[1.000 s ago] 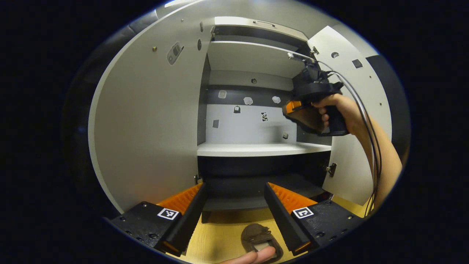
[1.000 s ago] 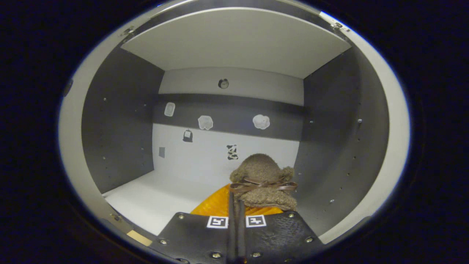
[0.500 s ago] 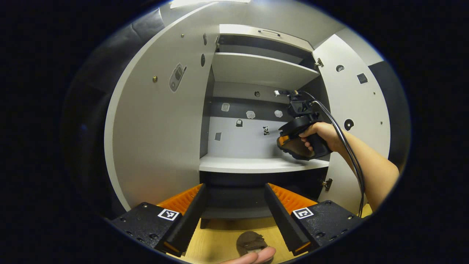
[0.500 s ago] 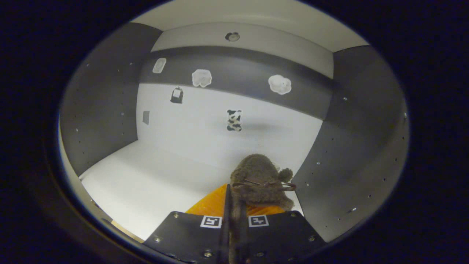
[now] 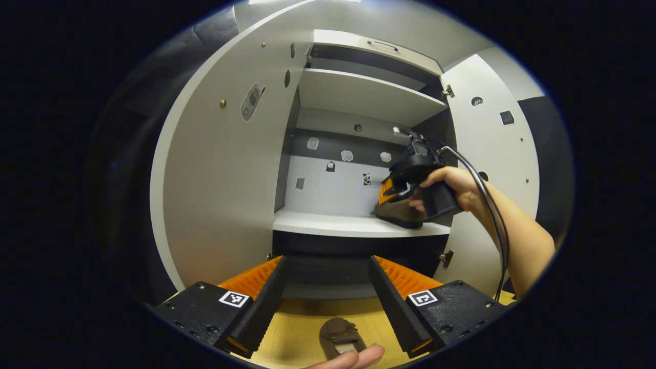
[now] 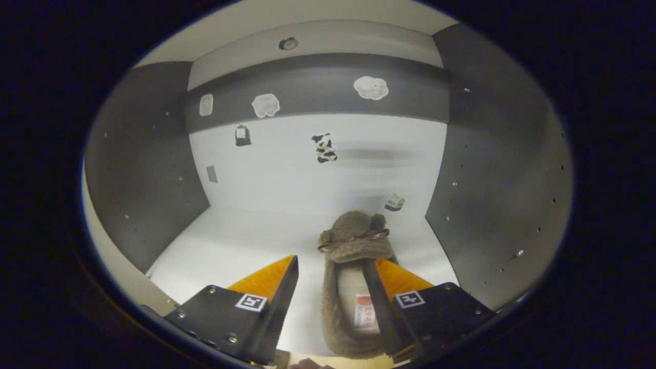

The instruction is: Grab one shoe with the right hand and put it into the shoe cabinet, grab the other shoe with the left hand and put it into the shoe cabinet; then close the right door with the right hand and the left door with the left hand.

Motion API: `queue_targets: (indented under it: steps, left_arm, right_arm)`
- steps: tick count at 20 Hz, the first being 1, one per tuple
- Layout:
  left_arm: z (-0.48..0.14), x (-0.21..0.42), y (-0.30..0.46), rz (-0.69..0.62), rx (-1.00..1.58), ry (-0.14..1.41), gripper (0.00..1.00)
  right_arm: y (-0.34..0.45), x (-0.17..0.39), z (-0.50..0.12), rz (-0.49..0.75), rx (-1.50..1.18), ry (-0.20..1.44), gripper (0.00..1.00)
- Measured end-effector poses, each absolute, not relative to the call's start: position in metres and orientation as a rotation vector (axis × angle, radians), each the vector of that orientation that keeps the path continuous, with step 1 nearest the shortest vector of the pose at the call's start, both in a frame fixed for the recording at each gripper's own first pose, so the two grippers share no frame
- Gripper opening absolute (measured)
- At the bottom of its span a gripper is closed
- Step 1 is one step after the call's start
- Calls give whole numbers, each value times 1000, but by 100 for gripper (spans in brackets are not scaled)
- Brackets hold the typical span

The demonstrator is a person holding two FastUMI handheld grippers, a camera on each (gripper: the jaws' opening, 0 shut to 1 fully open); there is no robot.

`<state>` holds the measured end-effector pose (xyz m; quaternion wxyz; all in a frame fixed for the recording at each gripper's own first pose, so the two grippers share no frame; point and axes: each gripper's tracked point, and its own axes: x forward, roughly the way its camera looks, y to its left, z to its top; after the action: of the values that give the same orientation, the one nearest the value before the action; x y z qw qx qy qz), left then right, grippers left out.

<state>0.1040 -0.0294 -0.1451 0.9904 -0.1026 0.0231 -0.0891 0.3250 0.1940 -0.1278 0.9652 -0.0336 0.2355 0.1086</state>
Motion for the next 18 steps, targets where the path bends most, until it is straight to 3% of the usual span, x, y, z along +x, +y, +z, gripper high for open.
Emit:
queue_targets:
  steps: [4,5,8,12,18]
  left_arm:
    - [-175,106,-33,-182,-201,115,97]
    - [-184,106,-35,-179,-187,137,97]
    - [-210,104,-44,-194,-150,189,97]
    - [-249,103,-48,-187,-139,273,97]
    - [-328,100,-67,-220,-149,494,98]
  right_arm:
    - [184,284,-81,215,-71,310,76]
    - [187,267,-66,237,-56,259,72]
    - [193,215,-41,290,-18,158,97]
    - [194,155,-31,342,-23,72,96]
    - [176,109,-47,311,-45,-45,96]
